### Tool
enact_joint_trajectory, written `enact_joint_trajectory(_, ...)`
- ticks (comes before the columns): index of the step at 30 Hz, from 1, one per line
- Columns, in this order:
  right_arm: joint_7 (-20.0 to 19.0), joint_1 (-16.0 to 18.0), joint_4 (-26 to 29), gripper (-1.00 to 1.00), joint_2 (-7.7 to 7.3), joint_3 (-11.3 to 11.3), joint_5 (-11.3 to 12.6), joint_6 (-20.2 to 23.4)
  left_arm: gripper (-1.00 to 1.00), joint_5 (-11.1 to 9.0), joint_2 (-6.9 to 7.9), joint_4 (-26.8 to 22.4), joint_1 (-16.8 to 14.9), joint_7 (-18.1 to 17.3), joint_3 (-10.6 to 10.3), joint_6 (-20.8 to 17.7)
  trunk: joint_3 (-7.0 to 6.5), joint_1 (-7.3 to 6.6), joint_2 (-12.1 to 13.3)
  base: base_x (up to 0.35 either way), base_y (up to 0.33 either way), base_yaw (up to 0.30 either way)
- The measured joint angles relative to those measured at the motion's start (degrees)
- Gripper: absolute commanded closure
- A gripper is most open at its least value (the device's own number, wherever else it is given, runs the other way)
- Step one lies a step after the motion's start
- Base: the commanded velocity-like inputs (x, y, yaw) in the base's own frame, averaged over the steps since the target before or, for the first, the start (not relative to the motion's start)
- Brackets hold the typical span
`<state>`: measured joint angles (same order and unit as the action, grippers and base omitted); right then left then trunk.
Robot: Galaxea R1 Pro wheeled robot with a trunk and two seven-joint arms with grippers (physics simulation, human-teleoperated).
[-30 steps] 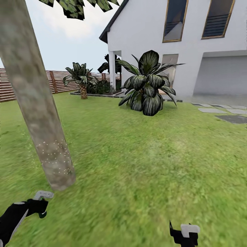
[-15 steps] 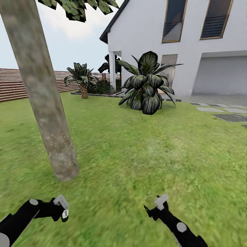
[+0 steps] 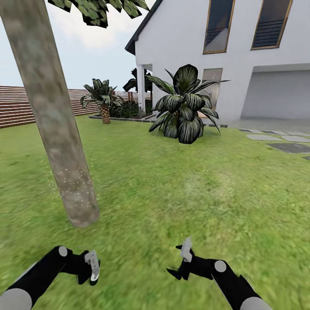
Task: In the garden, pick up the pesticide atomizer on the floor and spray pesticide onto both trees until each tree trunk is fully covered.
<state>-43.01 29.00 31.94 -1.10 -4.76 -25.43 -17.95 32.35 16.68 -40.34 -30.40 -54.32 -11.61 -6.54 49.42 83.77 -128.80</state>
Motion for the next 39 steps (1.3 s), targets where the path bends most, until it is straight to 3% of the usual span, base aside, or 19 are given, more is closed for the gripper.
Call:
enact_joint_trajectory(1,-1.35,0.0,0.02,1.0,0.34,-0.91,-0.06,0.01,1.0,1.2,-0.7,0.0,0.0,0.0,0.0,-0.02,0.0,0.0,0.0,0.0,0.0,0.0)
enact_joint_trajectory(3,-3.42,0.0,0.04,1.0,0.83,-3.76,-0.09,0.0,1.0,4.23,-2.71,-0.01,0.0,0.0,0.0,-0.11,0.0,0.0,0.0,0.0,0.0,0.0)
enact_joint_trajectory(6,-4.24,0.06,0.11,1.0,1.1,-5.12,-0.03,0.02,1.0,6.52,-4.59,0.06,-0.97,0.0,0.02,-0.19,-0.01,0.0,0.0,0.0,0.0,0.0)
enact_joint_trajectory(12,-4.55,0.13,1.0,1.0,2.27,-5.51,-0.02,0.03,1.0,7.24,-5.89,0.25,-2.26,0.0,-0.05,-0.23,0.0,0.0,0.0,0.0,0.0,0.0)
enact_joint_trajectory(15,-4.62,0.18,2.19,1.0,3.11,-5.52,0.03,0.09,1.0,7.62,-7.24,0.26,-2.29,0.0,-0.16,-0.23,0.0,0.0,0.0,0.0,0.0,0.0)
enact_joint_trajectory(19,-4.63,0.18,2.4,1.0,4.12,-5.53,0.03,0.11,1.0,11.71,-9.81,0.64,-2.29,0.07,-0.1,-0.12,0.0,0.0,0.0,0.0,0.0,0.0)
enact_joint_trajectory(21,-4.63,0.18,2.42,1.0,4.63,-5.53,0.03,0.11,1.0,12.58,-10.51,0.8,-2.29,0.07,-0.06,-0.04,0.0,0.0,0.0,0.0,0.0,0.0)
enact_joint_trajectory(30,-4.63,0.27,2.5,1.0,5.05,-5.53,0.01,0.07,1.0,13.08,-14.86,0.87,-2.29,0.0,-0.21,0.18,0.0,0.0,0.0,0.0,0.0,0.0)
enact_joint_trajectory(31,-4.63,0.27,2.5,1.0,5.05,-5.53,0.02,0.07,1.0,13.11,-15.28,0.87,-2.29,0.0,-0.66,0.19,0.0,0.0,0.0,0.0,0.0,0.0)
enact_joint_trajectory(35,-4.63,0.27,2.51,1.0,5.05,-5.53,-0.05,0.05,1.0,13.0,-16.1,0.69,-2.29,0.08,-5.82,-0.24,0.0,0.0,0.0,0.0,0.0,0.0)
enact_joint_trajectory(39,-4.63,0.29,2.53,1.0,5.05,-5.53,-0.06,0.1,1.0,12.99,-16.92,0.62,-2.29,0.09,-6.7,-0.24,0.0,0.0,0.0,0.0,0.0,0.0)
